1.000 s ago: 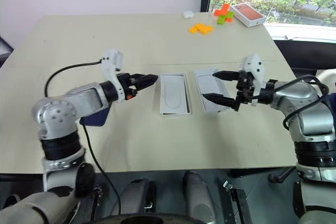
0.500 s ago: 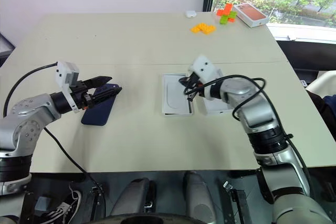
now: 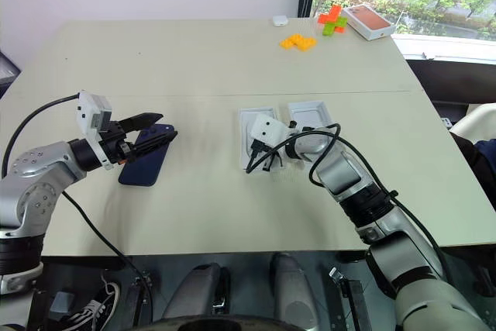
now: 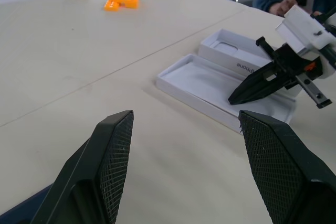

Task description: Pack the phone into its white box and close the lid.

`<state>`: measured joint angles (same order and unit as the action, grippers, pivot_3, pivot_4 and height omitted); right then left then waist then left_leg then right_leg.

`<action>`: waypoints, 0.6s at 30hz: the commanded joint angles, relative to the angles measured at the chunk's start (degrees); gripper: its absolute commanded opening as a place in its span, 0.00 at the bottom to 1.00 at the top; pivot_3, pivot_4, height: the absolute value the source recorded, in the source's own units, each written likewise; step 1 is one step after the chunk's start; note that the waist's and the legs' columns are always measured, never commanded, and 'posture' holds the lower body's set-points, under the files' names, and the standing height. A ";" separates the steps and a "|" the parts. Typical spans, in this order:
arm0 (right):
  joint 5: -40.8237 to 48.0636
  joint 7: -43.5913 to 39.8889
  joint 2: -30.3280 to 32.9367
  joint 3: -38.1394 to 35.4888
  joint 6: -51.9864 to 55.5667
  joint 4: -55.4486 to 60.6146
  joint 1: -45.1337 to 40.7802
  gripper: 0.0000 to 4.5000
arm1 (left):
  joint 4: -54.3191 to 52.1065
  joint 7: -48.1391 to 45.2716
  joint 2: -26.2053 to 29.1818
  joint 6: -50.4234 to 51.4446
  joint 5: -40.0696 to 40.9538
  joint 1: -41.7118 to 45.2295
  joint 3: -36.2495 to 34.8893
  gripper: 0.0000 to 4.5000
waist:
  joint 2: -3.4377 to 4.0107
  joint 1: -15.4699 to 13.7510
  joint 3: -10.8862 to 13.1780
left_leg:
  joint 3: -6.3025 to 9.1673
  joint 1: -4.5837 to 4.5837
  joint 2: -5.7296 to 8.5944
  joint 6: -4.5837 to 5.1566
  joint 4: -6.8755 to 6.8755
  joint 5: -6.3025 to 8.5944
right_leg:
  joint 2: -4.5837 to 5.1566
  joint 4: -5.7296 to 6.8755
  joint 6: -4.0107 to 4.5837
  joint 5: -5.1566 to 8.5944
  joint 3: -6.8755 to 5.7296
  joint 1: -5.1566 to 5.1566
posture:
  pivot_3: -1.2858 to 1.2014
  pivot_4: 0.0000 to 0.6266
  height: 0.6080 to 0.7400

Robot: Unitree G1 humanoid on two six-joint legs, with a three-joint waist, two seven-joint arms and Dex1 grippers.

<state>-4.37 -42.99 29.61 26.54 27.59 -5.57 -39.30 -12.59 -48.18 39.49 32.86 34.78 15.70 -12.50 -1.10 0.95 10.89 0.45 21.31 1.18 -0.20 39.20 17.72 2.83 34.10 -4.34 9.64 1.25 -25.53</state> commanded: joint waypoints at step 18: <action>-9.61 -3.62 -1.43 0.71 -12.24 -5.89 -1.34 0.02 | 0.71 2.63 0.94 -0.72 -1.68 1.08 -0.76 0.75 | -0.01 0.08 -0.01 | 0.03 -0.03 -0.02 0.00 -0.01 0.00 | -0.02 0.02 0.00 -0.01 -0.01 0.02 | 0.52 0.24 1.00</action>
<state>-14.45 -45.00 28.69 27.37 14.88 -12.69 -41.42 -11.46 -45.93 39.53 32.32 33.23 15.89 -12.12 -1.12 1.03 10.88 0.48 21.28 1.16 -0.20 39.19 17.72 2.81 34.12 -4.34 9.64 1.24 -25.51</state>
